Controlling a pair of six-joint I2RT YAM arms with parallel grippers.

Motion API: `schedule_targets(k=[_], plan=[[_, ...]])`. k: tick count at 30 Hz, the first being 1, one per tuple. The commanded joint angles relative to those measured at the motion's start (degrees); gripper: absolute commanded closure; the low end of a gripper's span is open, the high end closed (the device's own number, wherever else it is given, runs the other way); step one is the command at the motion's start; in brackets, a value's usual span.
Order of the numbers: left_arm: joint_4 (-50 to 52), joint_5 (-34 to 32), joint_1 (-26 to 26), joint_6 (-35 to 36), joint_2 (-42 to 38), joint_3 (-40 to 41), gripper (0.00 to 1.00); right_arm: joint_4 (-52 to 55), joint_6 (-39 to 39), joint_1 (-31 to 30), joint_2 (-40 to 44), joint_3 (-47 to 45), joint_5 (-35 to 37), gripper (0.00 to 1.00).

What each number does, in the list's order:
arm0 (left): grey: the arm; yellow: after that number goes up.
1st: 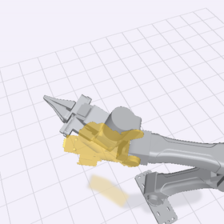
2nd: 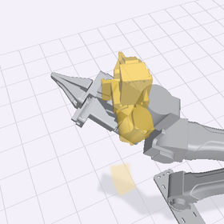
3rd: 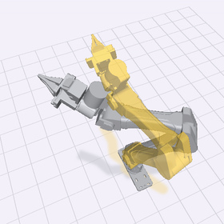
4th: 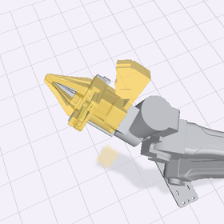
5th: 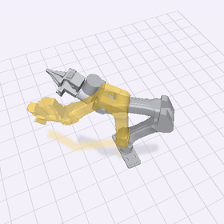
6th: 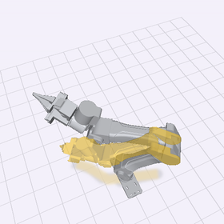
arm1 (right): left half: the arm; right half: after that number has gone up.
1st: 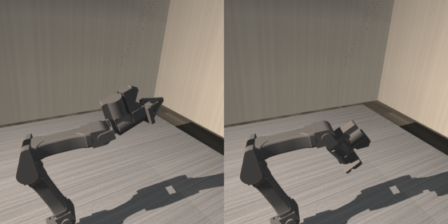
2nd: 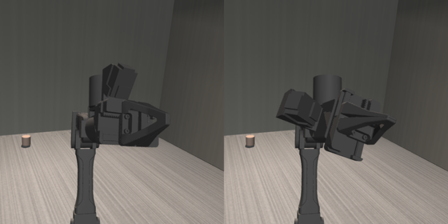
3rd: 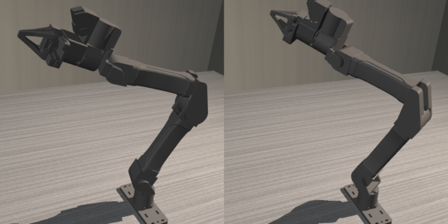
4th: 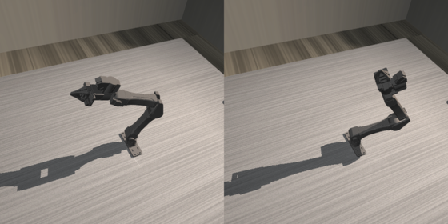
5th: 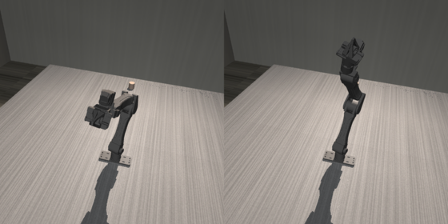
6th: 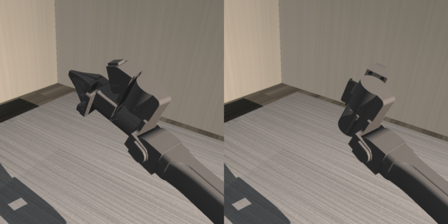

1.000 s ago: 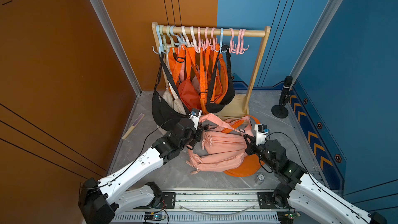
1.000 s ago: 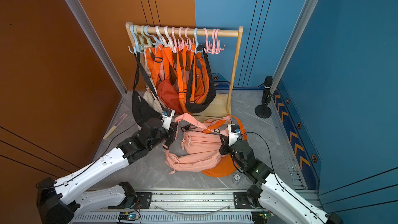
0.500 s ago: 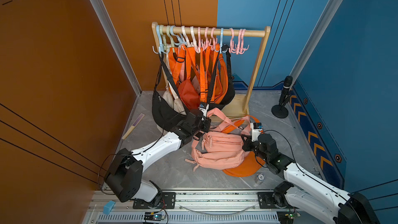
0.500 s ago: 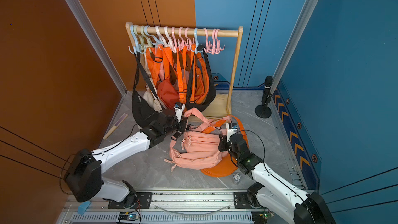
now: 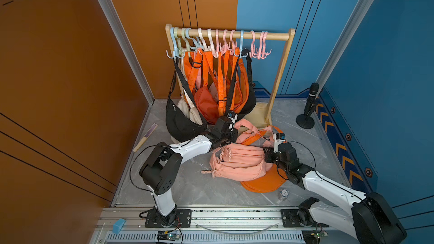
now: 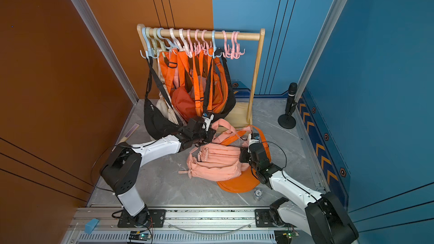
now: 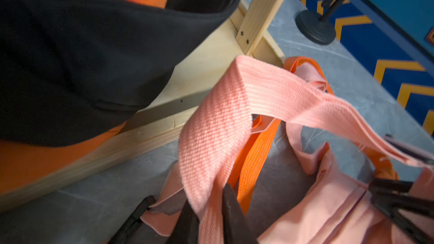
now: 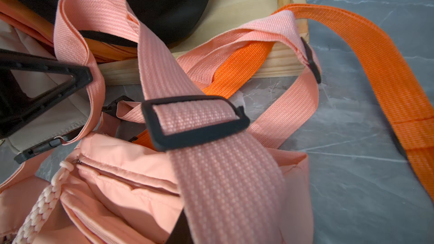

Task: Take the bag off the hook
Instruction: Place the bag inside the bag.

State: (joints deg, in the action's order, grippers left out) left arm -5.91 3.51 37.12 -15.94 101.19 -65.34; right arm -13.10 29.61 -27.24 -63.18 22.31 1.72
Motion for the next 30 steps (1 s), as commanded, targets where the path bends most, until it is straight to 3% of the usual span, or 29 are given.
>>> schedule_targets(k=[1,9,13,17,23,30], plan=[[-0.8,2.2,0.2,-0.1,0.3,-0.5,0.63,-1.0,1.0,0.3,-0.1,-1.1,1.0,0.68],[-1.6,2.7,1.4,-0.4,-3.4,2.8,0.44,2.8,0.8,0.4,4.6,-1.9,2.9,0.24],[-2.4,0.8,1.8,-0.5,-7.7,5.8,0.4,6.0,-0.1,0.4,8.6,-1.8,3.5,0.12],[-5.6,-2.3,1.9,-0.7,-13.8,11.5,0.29,9.6,-1.2,0.4,12.8,-0.6,3.6,0.07],[-6.5,-4.2,1.0,0.4,-23.0,14.9,0.26,14.8,-3.3,0.4,17.1,3.4,2.6,0.04],[1.3,-3.3,-2.6,0.0,-24.2,5.8,0.27,17.2,-3.9,0.4,19.4,5.8,-0.1,0.03]])
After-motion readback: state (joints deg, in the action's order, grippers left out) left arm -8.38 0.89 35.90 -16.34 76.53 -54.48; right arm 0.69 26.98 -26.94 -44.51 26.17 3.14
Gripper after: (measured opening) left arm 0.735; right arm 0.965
